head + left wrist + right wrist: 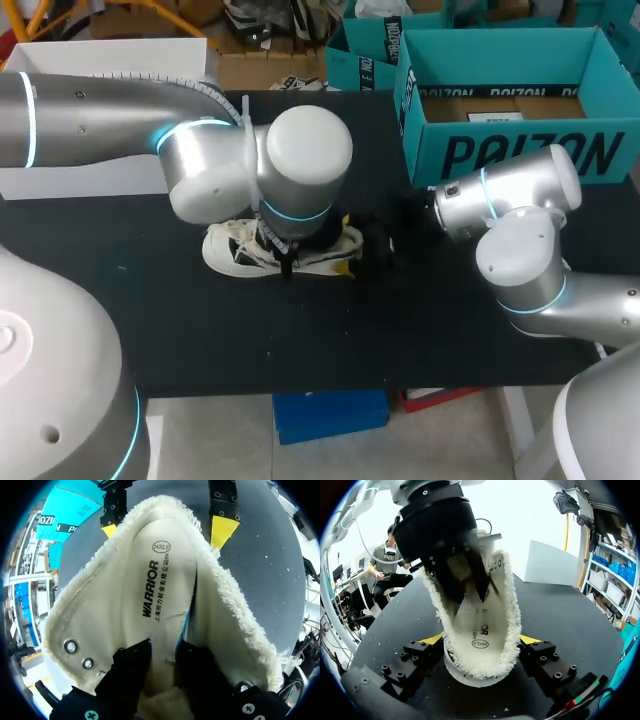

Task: Take the shoe out of the shoebox, open the shoe tongue, remove and reinsert the insole, then place the shoe into the shoebox

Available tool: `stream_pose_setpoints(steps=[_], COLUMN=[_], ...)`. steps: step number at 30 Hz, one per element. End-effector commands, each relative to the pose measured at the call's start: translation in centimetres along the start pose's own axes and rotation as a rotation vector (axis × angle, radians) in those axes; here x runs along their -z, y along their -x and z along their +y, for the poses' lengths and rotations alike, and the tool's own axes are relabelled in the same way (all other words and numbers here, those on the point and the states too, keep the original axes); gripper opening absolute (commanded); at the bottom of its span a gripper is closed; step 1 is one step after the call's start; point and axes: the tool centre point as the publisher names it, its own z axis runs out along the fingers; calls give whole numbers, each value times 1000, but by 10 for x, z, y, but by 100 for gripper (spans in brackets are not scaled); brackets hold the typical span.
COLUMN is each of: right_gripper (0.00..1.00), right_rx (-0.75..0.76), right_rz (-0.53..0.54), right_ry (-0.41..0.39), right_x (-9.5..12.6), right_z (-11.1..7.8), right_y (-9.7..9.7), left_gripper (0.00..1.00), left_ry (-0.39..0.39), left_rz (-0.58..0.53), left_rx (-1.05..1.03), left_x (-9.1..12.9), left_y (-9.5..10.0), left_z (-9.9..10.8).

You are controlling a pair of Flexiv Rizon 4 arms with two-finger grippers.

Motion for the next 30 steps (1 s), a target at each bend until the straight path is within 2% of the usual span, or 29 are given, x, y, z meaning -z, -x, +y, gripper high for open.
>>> stream_pose_setpoints(steps=[1,8,11,15,17,18,23,30], right_gripper=[0,0,0,0,0,0,0,0], right_rx=[-2,-2,-2,-2,-2,-2,-2,-2], right_rz=[-1,-1,-1,-1,-1,-1,-1,-1], right_ry=[-3,-3,-3,-3,-3,-3,-3,-3], right_x=[-2,-2,-2,-2,-2,-2,-2,-2], right_z=[-3,-3,-3,-3,-3,-3,-3,-3], right_y=[1,1,1,1,1,1,1,1], left_gripper=[30,31,36,35,21,0,0,0], left_ry=[-47,-86,-96,-113,-132,-143,-205,-289], left_rz=[-139,-182,-213,-199,-180,-163,-53,98], left_rx=[14,29,40,34,26,15,-23,-80], left_x=[-74,-81,-83,-86,-84,-82,-67,-34], left_y=[-5,7,11,17,17,17,11,-3], left_z=[19,16,13,7,5,4,6,8])
